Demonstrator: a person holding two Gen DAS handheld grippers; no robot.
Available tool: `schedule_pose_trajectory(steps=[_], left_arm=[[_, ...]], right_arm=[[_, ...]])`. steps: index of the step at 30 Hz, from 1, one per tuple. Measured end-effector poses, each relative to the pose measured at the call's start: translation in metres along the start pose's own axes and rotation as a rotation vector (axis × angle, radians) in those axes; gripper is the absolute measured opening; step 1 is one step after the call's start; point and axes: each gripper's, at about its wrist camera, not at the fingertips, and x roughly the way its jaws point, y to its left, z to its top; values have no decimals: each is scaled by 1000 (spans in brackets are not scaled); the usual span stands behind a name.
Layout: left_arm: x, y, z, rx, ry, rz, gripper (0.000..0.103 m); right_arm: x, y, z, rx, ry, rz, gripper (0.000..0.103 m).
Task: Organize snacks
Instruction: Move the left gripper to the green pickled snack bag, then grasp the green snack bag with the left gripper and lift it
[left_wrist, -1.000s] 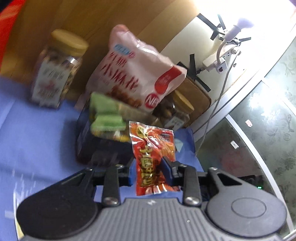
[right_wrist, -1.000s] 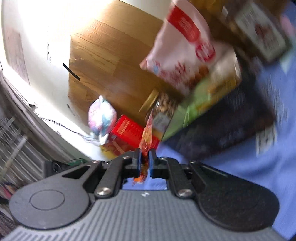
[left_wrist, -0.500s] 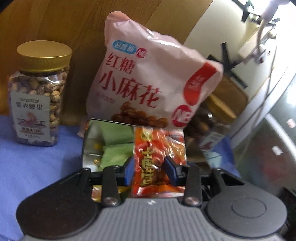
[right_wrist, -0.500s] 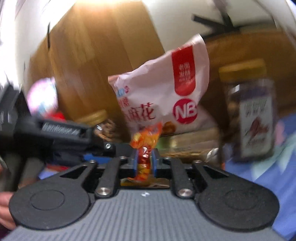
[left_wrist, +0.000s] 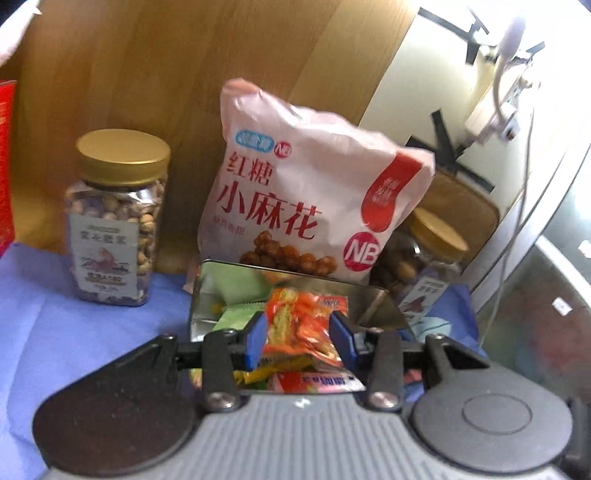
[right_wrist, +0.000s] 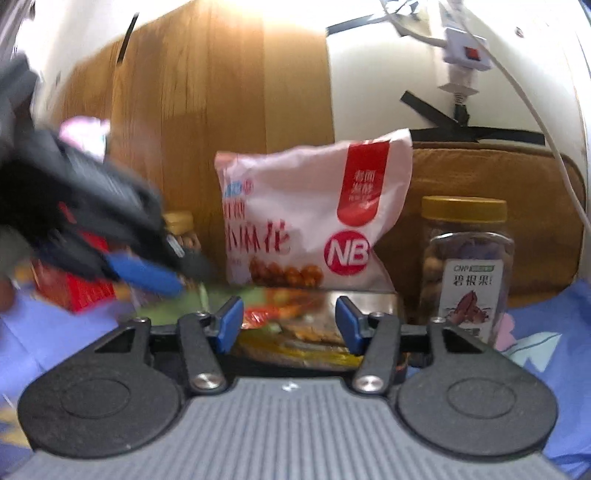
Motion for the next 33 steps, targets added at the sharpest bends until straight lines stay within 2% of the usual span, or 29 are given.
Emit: schedule_pose_trajectory(steps=[3,8,12,14,17,20,22,24,27,31,33], left_arm=[[-24,3,-13,6,-2,-1,38],[-60,9,-49,76,6,45,38],[-94,26,-83,110,17,112,38],[-111,44,-100,80,39,121,38],[-132,69,-123,21,82,125,38],[-153,89,-144,-53,106,87,38],[-166,94,-155,-75,99,65,38],[-174,96,-165,-80,95,47,38],[-176,94,-174,-79,109,13,38],[-171,91,-182,-75,129,-18,38],[-170,91,-186,-75,133,-29,38]], right_arm=[[-2,4,-3,-31,3,-13,53],[-26,8,1,10,-42,31,53],[-52,14,5,55,-55,115,54],[-63,20,2,76,-7,208,54],[-77,37,-9,86,134,396,54],[-97,59,-24,76,252,552,55],[-112,73,-33,57,301,613,58],[-126,86,-40,52,345,659,65],[-143,102,-45,20,378,683,68],[-152,124,-55,-98,417,610,69],[-156,128,-57,-119,404,589,67]])
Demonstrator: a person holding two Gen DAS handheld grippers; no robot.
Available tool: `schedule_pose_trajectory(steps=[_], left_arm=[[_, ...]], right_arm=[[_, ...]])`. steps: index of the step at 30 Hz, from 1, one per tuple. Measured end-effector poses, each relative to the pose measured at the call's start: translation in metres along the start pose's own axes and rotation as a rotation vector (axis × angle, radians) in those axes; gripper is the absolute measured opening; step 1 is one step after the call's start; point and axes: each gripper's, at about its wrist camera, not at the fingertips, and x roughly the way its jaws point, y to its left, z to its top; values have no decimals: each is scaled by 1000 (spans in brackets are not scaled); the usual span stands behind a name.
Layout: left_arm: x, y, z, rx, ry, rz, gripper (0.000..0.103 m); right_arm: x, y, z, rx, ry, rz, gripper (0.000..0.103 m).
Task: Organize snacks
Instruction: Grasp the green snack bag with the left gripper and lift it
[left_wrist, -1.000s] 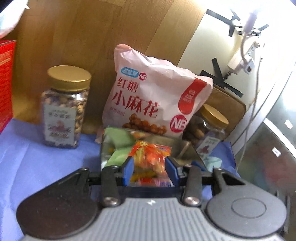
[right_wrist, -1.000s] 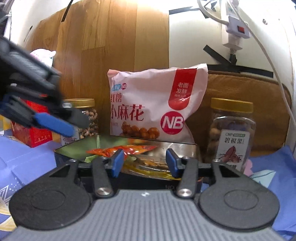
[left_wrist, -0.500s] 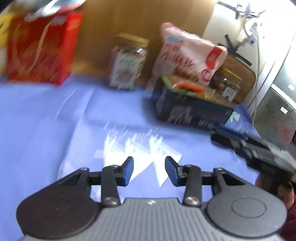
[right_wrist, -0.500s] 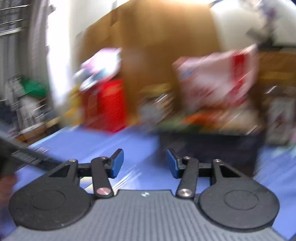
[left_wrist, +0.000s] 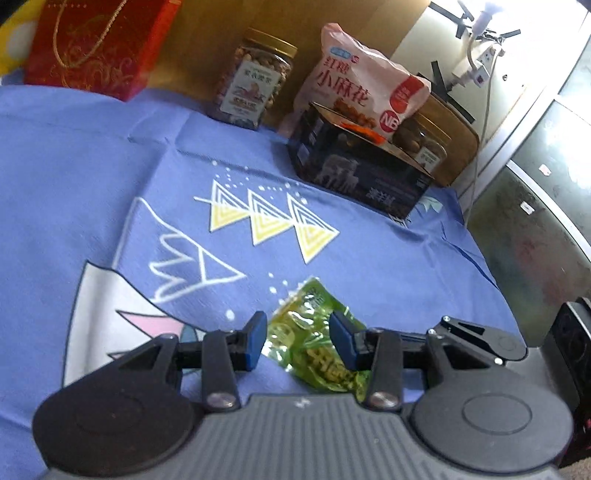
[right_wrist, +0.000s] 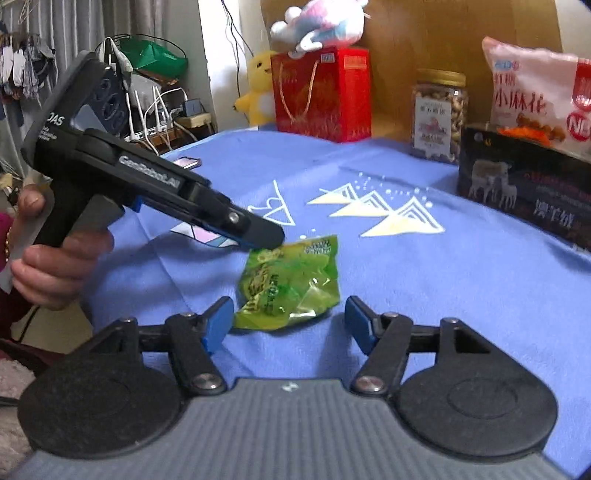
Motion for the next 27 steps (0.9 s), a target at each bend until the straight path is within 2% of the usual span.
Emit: schedule_pose_trajectory(steps=[2,4,6,10,12,14,16,18,20,24,27], left_arm=[[-1,1,-3,-4,-3,-11,41],[-3,2,-4,-12,-8,-21,45],[-7,4,-4,-20,-15,-19,47],[-17,14,-4,-68,-21,-51,48],[-19,18,-5,-99,-13,-73,50],[-19,21,-6,-114,-12,-77,51],[-18,23,-2,-121,-21,-39,57],[-17,25,2,-127,-34,5,58],[-12,29,6,-135,-26,4,58],[-3,27,10,-128,-11,-31,57],[4,20,7,-134,21,-95,54]], right_arm=[[-1,1,1,-6,7,-10,66],[-2,1,1,-11,5,-14,59],[-1,3,0,-16,-3,-26,31],[3,11,-2,-40,-20,-74,27],[5,8,0,-7,-20,-73,25],[7,-5,2,88,-12,-33,24],[8,-19,2,184,-8,13,22],[9,-29,1,247,-7,31,15],[8,-32,0,279,-10,38,15],[6,-28,-2,292,-13,46,15],[6,-27,-2,290,-16,46,15]])
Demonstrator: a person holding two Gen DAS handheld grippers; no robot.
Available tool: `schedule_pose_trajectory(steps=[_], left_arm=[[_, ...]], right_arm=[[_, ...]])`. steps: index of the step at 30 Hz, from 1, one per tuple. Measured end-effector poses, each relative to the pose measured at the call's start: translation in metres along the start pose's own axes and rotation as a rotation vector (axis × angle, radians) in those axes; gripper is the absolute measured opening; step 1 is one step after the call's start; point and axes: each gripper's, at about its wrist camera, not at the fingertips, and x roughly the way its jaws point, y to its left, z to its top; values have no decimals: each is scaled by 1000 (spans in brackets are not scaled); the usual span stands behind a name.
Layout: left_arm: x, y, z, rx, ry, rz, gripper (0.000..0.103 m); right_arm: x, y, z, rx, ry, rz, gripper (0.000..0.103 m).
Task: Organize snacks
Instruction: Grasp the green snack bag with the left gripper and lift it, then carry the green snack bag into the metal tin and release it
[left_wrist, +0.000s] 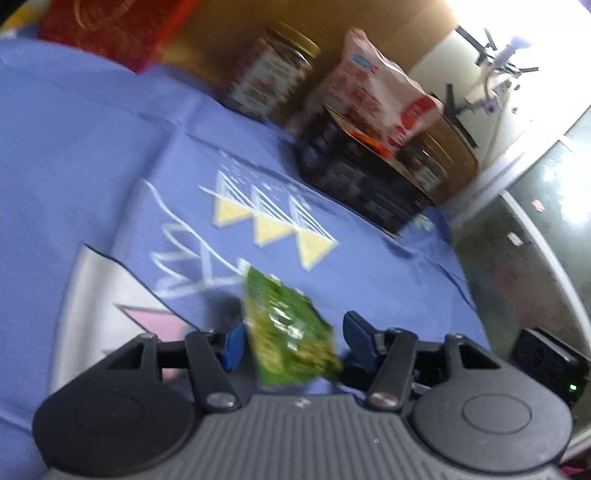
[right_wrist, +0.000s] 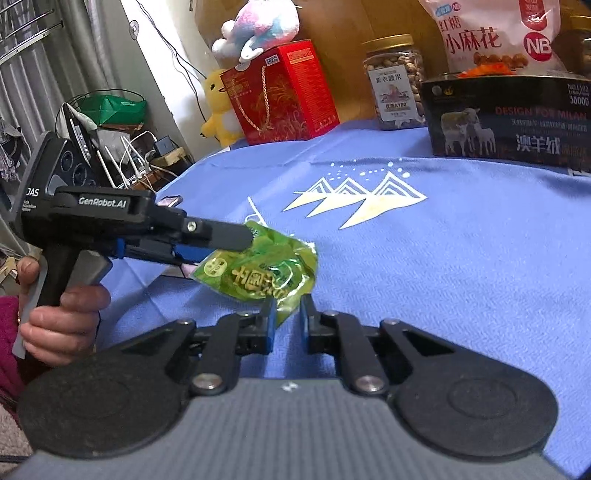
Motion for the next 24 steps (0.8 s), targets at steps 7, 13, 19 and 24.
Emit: schedule_pose_trajectory(steps=[7,13,19,24], left_arm=[[11,-12,-6,37,30,17,24],[12,-1,0,-61,57,-72,22],[14,-22,4,5,65,-95,20],[27,-42,18,65,80,-104,20]], right_arm=[[-2,-6,0,6,-6,19,19],[-1,13,0,-113,-14,18,58],[1,14,4,-151,-36,-21,50],[-10,2,8,-134,-81,-70,36]])
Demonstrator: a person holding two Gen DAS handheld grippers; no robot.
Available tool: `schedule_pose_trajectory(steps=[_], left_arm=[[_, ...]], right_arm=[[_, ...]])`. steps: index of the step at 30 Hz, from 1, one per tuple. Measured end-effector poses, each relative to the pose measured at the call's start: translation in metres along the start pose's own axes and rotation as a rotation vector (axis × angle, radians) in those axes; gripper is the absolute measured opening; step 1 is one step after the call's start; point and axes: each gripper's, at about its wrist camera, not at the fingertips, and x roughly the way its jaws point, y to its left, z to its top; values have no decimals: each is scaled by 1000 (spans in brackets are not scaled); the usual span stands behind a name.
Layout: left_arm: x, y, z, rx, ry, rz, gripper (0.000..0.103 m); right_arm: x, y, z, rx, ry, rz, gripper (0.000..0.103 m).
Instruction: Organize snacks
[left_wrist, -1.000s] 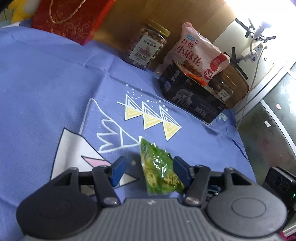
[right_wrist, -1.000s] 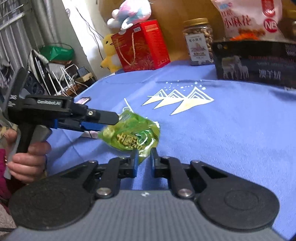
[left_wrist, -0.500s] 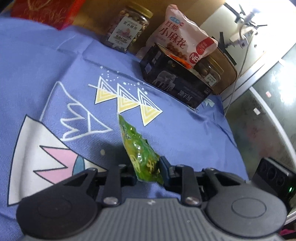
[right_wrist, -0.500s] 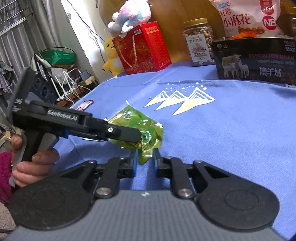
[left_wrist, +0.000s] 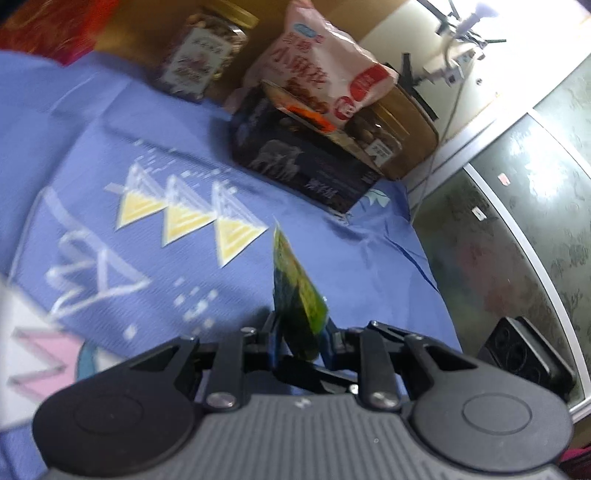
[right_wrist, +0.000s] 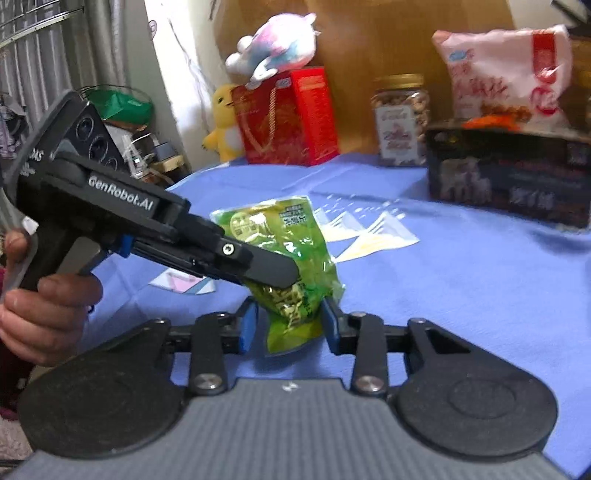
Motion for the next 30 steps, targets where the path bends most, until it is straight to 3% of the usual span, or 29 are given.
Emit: schedule_pose_trajectory(steps=[12,22,25,30], left_arm=[[51,-73,91,250,-43,-40,20],[112,-75,170,271,-90,-29,20],[130,-63,184,250,-86,8,24],[152,-47,192,227,-102,130,30]], right_arm=[[-18,-51,49,-87,-199,-238,32],[22,-111,100,-125,-262,-388,31],[40,-125,103,-135,-251,-420,32],[51,-133,96,-149,-267,-457,41]])
